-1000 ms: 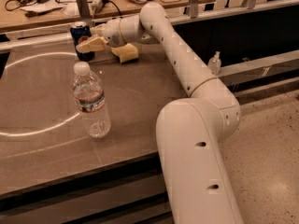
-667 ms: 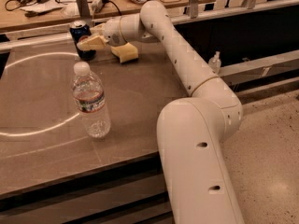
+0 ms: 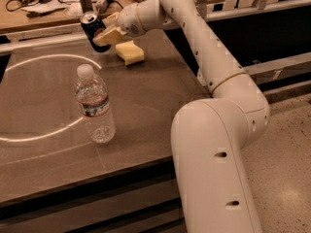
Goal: Knock pepsi can over
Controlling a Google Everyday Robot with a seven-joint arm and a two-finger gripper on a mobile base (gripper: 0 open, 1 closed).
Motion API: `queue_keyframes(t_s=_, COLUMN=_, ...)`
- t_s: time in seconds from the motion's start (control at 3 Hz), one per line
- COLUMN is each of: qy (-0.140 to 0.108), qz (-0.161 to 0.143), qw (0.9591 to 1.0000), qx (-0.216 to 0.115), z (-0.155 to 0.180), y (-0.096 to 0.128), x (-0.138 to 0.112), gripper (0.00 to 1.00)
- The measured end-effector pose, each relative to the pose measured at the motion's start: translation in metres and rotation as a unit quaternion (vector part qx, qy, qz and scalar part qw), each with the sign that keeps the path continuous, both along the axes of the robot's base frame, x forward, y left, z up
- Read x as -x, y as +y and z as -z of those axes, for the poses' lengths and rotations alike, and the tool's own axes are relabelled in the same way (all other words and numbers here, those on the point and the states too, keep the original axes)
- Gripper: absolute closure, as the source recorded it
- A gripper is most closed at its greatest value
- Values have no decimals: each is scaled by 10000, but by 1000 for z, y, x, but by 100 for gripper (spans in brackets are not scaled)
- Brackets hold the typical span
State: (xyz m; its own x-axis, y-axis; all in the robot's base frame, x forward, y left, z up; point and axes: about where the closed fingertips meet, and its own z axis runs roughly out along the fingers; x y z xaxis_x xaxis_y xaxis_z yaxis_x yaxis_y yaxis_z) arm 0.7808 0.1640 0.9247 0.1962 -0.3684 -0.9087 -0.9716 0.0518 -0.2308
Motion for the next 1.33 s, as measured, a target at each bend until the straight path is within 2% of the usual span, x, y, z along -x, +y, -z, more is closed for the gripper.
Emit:
queue_keyframes(t_s=0.33, qy=-644, qz=-599, qw=9953, qx=394, z=-12, y=-16, x=20, gripper=100)
queue_keyframes(t_s=0.67, qy=-1215, qz=-1390, qw=9774, qx=1028, z=-16, y=-37, x=51, gripper=100)
queue_keyframes(t_s=1.0, qy=-1325, qz=-1941, qw=9580, qx=1644, z=-11, y=-52, x=77, gripper=100)
queue_keyframes(t_s=1.33, qy=-1336, qz=-2084, qw=9467, qx=2062, z=-9, y=-64, x=86, gripper=100)
